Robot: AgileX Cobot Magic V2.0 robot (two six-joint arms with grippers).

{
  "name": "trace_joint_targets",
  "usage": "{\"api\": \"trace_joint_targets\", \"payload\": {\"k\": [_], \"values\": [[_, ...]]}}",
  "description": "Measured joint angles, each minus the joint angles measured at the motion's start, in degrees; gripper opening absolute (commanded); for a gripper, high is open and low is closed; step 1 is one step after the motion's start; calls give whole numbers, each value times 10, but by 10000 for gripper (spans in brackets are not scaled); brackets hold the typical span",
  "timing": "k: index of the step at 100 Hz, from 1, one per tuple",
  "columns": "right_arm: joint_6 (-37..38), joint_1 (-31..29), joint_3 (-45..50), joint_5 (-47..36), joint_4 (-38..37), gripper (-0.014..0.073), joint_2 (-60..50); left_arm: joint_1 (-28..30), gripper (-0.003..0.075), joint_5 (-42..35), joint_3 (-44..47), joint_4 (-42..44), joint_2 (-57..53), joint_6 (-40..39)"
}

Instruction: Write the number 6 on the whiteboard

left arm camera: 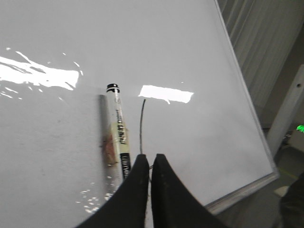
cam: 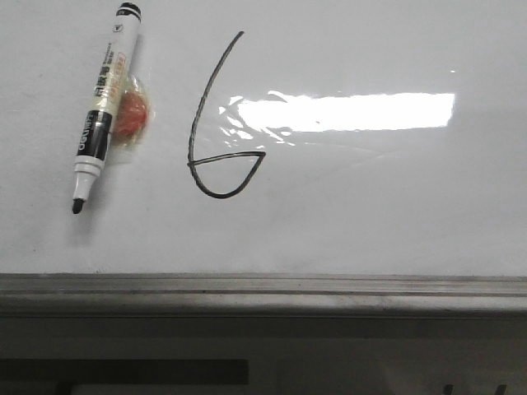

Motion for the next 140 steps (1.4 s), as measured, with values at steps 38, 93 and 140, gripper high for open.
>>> {"api": "trace_joint_targets", "payload": {"k": [38,93,140], "values": [[0,0,0,0,0,-64,0,215,-19,87,0,-7,-57,68],[0,0,0,0,0,-64,0,430,-19,211,21,-7,-91,85],[0,0,0,0,-1,-64,0,430,-19,296,21,5,-91,87]]}}
